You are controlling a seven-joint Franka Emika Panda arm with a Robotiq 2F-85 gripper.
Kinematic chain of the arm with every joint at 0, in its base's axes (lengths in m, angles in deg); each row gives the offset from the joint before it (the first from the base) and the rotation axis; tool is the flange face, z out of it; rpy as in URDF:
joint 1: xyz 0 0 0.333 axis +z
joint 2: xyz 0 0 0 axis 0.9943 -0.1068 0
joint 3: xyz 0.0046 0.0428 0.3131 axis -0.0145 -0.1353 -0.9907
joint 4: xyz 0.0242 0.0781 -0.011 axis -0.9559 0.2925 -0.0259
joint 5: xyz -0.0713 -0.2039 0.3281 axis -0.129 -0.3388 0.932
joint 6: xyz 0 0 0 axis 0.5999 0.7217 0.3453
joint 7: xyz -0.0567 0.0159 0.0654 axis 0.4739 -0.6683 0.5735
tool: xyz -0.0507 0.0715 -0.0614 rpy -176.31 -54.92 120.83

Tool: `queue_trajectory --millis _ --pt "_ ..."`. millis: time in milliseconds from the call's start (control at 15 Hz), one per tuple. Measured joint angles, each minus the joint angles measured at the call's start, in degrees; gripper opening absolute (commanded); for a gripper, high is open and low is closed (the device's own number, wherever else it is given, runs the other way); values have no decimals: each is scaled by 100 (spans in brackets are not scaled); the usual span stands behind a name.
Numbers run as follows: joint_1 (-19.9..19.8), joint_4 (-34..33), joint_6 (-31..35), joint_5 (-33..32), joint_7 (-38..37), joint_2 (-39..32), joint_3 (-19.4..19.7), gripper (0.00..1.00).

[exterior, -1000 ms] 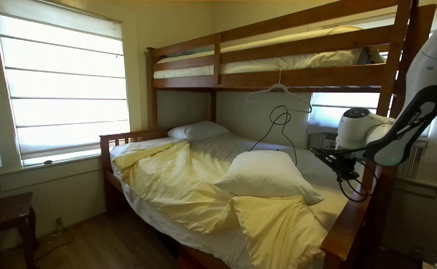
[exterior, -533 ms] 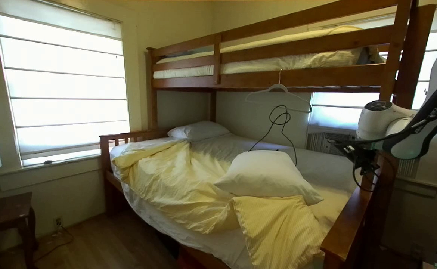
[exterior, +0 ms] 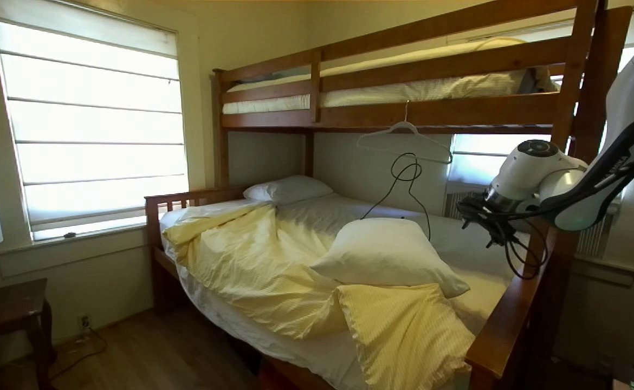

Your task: Move the blanket to the right

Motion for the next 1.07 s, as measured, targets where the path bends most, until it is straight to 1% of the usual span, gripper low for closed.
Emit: queue_trajectory --millis 67,200,400,533,667,800,933,1067 --pt "92 -5 88 55 217 -84 -62 100" --pt "194 -12 150 184 465 -250 -129 100" --pt "188 -30 139 202 472 -330 -104 100" --pt "152 50 -89 429 246 -315 -67 100" --pt "214 61 -496 861 3 -271 -161 100" --pt "443 9 -1020 1267 -515 -168 -424 100" --pt "727 -112 -1531 1493 -1099 -16 -733 100" --pt "945 -261 -1790 1542 -1283 124 -969 100"
